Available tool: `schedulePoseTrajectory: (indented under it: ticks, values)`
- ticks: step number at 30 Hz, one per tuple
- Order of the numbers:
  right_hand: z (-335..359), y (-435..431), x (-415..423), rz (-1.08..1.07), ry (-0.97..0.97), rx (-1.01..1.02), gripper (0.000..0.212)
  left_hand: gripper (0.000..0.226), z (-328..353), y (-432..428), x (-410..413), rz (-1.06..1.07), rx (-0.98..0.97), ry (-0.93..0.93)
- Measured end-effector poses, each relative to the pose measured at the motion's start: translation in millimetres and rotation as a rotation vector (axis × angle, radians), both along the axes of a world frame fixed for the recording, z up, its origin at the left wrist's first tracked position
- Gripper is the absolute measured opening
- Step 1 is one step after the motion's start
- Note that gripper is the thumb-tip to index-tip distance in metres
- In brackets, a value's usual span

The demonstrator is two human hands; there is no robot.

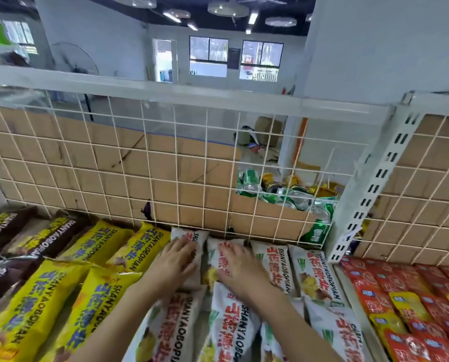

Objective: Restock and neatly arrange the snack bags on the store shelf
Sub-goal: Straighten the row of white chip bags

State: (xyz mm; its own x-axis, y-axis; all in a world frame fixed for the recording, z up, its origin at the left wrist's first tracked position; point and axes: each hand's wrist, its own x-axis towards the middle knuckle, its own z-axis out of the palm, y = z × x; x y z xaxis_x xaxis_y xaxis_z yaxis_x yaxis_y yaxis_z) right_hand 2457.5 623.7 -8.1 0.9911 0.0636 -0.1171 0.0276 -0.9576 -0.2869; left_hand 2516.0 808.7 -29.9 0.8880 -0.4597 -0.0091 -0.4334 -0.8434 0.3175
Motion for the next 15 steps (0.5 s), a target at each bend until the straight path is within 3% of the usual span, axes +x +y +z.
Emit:
schedulePoseTrajectory:
  ticks: [9, 15]
  values:
    - [-13.2, 29.7, 33.5, -0.138, 0.089, -0.042, 0.074, 0.114, -8.6, -8.0, 19.6, -0.041, 0.014, 0.040]
    - [-15.8, 27.6, 28.4, -0.297, 0.076, 0.001, 0.077, 0.110, -20.3, -11.4, 24.7, -0.054, 0.024, 0.083]
